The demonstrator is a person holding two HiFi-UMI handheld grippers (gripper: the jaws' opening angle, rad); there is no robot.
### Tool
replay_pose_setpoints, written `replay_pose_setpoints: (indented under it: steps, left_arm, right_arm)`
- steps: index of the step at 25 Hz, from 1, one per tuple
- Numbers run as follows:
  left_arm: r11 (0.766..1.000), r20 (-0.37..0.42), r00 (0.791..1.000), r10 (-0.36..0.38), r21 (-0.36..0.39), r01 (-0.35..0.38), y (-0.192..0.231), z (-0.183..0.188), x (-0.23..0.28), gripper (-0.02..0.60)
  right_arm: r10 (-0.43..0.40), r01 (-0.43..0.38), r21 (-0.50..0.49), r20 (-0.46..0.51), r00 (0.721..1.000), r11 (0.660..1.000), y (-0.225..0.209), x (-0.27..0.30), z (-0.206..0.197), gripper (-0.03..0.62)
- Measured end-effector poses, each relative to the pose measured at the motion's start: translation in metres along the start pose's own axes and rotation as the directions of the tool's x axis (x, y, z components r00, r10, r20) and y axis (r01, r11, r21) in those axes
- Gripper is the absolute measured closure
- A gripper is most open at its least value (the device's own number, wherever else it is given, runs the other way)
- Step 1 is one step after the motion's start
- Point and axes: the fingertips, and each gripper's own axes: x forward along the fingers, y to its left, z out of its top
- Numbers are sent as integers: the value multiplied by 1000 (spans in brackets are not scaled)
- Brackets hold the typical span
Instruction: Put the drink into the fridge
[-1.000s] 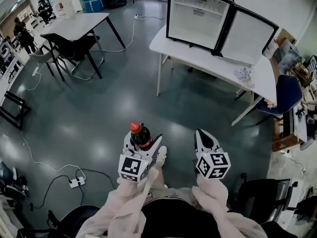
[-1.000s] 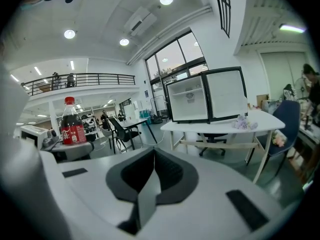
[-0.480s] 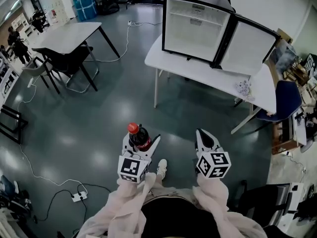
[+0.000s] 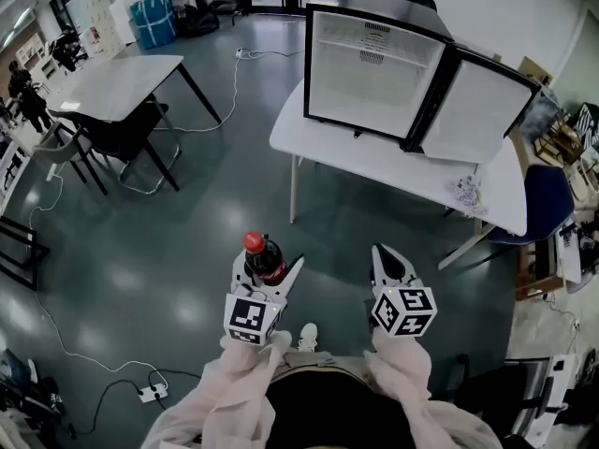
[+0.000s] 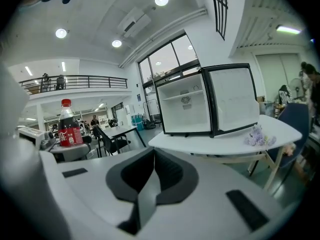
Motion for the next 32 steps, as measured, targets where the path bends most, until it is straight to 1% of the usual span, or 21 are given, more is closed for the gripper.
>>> replay_pose_setpoints:
  steps: [6,9,12,17,22,27,32]
  left_arm:
    - [999,-3,999,-38,7,38,16,0,39,252]
    - [998,-14,998,-64,8,64,18,-3,53,252]
    - [997,-29,997,-76,5,76,19,-7,60,252]
    - [997,-45,996,-76,-1,76,22,-14,66,252]
    - [998,-51,996,-69,2,69,28,-16,79,252]
    - [998,-56,996,-69,1,69,36,-18,105,252]
    - [998,-57,996,-70,4,70,46,-18,143,252]
  right_arm:
    - [-30,30,18,9,1000,999,-16,33,11,580]
    - [-38,38,27,6,999,999,-21,45,13,580]
    - [-34,34,39,-2,999,999,-22,53,13,580]
    - [-35,36,59,-19,999,998,-29,64,9,580]
    - [-15,17,64,-29,999,998,-31,81,10,580]
    - [1,2,66,-38,999,998,-42,107,15,580]
    - [13,-10,57,-51,999,998,-58,141,25,580]
